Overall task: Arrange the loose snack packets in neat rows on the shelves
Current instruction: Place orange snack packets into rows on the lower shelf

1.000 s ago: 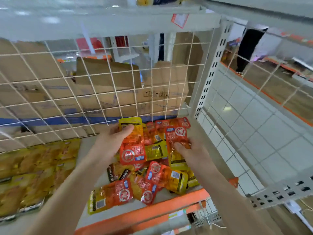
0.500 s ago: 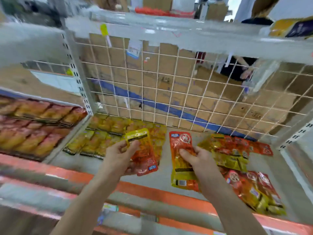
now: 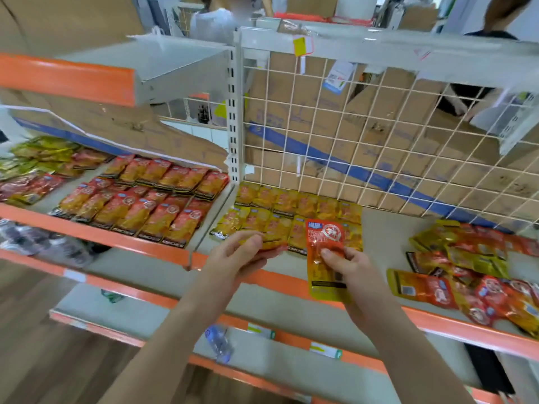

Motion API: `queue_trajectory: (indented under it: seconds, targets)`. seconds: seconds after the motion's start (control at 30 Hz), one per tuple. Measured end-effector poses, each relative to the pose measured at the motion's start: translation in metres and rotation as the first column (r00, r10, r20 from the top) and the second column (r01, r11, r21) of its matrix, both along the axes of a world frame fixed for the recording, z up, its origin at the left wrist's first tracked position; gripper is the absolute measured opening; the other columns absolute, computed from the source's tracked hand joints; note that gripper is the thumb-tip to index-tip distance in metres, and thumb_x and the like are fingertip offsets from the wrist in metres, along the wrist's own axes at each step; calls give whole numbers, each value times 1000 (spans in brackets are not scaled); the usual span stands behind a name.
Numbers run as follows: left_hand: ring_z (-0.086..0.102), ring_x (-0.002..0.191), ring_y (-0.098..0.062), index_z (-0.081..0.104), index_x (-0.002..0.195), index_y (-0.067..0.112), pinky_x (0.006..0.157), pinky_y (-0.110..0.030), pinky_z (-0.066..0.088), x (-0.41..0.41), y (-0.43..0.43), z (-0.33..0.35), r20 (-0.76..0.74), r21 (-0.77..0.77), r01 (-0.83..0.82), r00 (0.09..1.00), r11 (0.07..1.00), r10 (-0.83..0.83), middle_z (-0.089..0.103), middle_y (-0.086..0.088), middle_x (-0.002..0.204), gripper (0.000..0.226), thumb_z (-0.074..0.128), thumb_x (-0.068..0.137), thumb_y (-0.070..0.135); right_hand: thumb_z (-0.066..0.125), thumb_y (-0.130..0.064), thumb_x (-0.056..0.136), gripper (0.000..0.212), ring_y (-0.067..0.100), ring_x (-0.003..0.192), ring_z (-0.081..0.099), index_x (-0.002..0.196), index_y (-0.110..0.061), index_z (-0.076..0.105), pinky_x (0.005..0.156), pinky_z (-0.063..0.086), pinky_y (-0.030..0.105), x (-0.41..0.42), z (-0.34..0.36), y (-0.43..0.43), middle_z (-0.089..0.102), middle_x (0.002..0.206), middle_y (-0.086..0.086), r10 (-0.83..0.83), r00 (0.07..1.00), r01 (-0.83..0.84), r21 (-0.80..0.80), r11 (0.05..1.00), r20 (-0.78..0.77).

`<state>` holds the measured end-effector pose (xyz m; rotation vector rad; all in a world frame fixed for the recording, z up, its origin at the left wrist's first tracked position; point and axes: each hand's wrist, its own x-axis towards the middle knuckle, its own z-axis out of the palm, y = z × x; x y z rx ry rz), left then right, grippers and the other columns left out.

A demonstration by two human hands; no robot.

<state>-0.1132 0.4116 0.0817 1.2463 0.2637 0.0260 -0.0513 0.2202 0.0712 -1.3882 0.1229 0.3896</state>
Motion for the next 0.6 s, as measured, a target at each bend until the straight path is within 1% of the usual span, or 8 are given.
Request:
queue_trajectory:
  seconds: [0.07, 0.13, 0.17, 0.23, 0.3, 0.4, 0.53, 0.6]
  targets:
    - [67, 104, -26, 62, 100, 2, 100, -34, 50, -2, 10, 7, -74, 59, -16, 997, 998, 20, 67, -16, 120, 18, 56, 99, 19, 62, -7, 93, 12, 17, 65, 66, 102, -7, 71, 56, 54, 31, -10, 2, 9, 71, 80, 5, 14, 1000, -13, 42, 999, -27]
    - [68, 92, -23, 64, 98, 5, 80, -27, 56, -8, 20, 6, -90, 92, 0, 996, 996, 8, 69, -17, 113, 20, 49, 104, 18, 61, -7, 93, 14, 18, 66, 67, 103, -7, 70, 57, 56, 34, -19, 5, 15, 72, 82, 7, 25, 999, -23, 58, 998, -43]
    - [67, 89, -23, 67, 96, 6, 75, -27, 56, -12, 23, 3, -61, 137, 6, 998, 991, 2, 71, -15, 105, 20, 50, 103, 16, 61, -7, 93, 14, 19, 66, 67, 103, -7, 70, 58, 57, 35, -22, 6, 17, 72, 83, 8, 30, 998, -27, 64, 998, -49]
    - [69, 92, -20, 74, 95, 11, 75, -27, 56, -21, 28, -5, 66, 274, -55, 997, 960, 38, 75, -7, 99, 19, 56, 99, 6, 60, -7, 93, 13, 21, 66, 68, 101, -7, 70, 56, 57, 36, -28, 9, 18, 71, 84, 10, 46, 997, -40, 94, 995, -61]
    - [71, 96, -17, 76, 95, 15, 79, -29, 57, -25, 27, -9, 132, 341, -99, 990, 935, 56, 76, -1, 101, 29, 57, 95, -7, 59, -8, 92, 14, 23, 66, 69, 101, -6, 70, 55, 58, 38, -32, 13, 18, 70, 84, 11, 56, 996, -44, 144, 989, -77]
    - [71, 101, -19, 75, 97, 14, 84, -37, 59, -19, 19, -11, 145, 340, -129, 986, 932, 84, 75, 0, 106, 34, 55, 93, -13, 56, -9, 93, 19, 22, 67, 69, 108, -5, 67, 55, 58, 36, -30, 16, 12, 70, 84, 11, 51, 991, -22, 227, 974, -122]
    - [74, 93, -26, 67, 103, 16, 74, -43, 60, -8, 6, -5, 160, 264, -169, 979, 950, 130, 68, 14, 124, 35, 56, 92, -15, 51, -11, 93, 25, 28, 77, 72, 110, 1, 64, 62, 60, 33, -21, 18, 3, 72, 94, 22, 70, 979, 0, 346, 938, -191]
    - [75, 84, -28, 63, 113, 21, 68, -41, 62, -5, 2, 0, 143, 226, -188, 977, 956, 158, 67, 22, 123, 39, 59, 92, -12, 51, -11, 90, 29, 33, 81, 72, 110, 5, 64, 65, 61, 34, -16, 20, 0, 71, 99, 26, 99, 969, 0, 406, 914, -225]
